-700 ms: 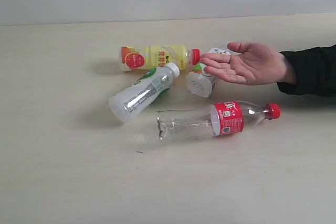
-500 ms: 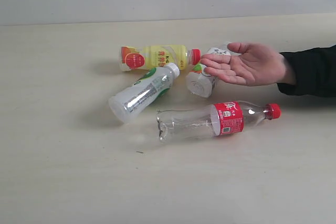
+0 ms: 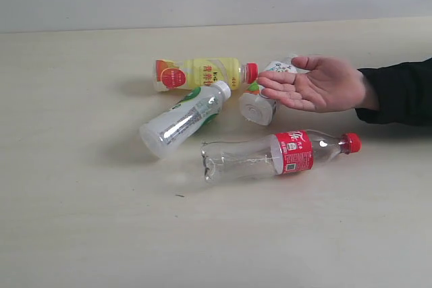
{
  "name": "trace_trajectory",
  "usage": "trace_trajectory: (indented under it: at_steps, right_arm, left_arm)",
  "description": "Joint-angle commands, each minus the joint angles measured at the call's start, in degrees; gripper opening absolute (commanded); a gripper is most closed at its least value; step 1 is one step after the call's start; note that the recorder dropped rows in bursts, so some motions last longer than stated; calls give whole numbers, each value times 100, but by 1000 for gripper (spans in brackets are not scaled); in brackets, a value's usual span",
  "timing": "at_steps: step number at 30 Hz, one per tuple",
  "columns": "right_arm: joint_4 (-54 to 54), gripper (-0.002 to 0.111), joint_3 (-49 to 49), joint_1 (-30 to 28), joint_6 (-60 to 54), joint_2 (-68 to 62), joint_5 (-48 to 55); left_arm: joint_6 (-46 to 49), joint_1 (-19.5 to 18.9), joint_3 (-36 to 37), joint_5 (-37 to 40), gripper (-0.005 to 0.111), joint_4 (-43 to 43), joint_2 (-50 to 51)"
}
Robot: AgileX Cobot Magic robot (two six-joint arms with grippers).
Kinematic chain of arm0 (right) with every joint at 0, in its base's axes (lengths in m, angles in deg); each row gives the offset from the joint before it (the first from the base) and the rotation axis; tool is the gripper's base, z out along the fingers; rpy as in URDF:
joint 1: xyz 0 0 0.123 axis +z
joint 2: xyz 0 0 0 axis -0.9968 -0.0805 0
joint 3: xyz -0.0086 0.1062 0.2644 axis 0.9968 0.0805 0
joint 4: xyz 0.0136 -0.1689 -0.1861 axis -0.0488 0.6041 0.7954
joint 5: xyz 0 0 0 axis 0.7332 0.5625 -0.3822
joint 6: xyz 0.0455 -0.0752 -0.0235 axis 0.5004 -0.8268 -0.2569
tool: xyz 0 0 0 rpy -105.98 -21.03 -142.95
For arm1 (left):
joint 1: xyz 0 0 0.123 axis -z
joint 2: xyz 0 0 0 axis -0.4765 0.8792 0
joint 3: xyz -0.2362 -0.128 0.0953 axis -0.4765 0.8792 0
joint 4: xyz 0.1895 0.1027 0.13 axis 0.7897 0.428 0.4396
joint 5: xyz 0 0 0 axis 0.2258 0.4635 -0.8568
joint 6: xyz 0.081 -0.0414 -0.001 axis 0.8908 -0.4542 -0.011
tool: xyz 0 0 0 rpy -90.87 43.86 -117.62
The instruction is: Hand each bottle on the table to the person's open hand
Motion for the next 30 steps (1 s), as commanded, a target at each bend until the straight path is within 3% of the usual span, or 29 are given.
trace_trajectory:
  at_steps: [1,4,5,7,11,15,17,20,25,30]
  right_arm:
    - [2,0,28,-29,-13,-43,-60]
    - [2,0,28,-29,-13,-43,-60]
    - [2,0,28,-29,-13,-43,-60]
    - [2,0,28,-29,-13,-43,-60]
    - [2,0,28,-29,-13,-43,-60]
    - [2,0,28,-29,-13,-43,-60]
    - [2,0,28,-29,-13,-43,-60]
    - [2,0,28,-29,-13,-43,-60]
    - [2,0,28,-29,-13,-43,-72]
    - [2,0,28,-29,-13,-43,-72]
  left_arm:
    - [-800,33,18,-958,0,-342,-39]
    - [-1373,33,18,-2340,0,-342,-39]
    - [-1829,33,18,-3159,0,-342,-39]
    - [-2490,33,-101,-3838,0,-378,-39]
    - [-2173,33,-1229,-3691,0,-394,467]
    - [-1961,33,-2762,-2799,0,243,1879]
    - [-2187,33,-3571,-2153,0,1038,2868]
    - [-2738,209,-4576,-710,0,2082,4341]
    - [-1480,1215,-5732,1595,0,1735,6380]
    - [815,2266,-6637,2799,0,729,7850]
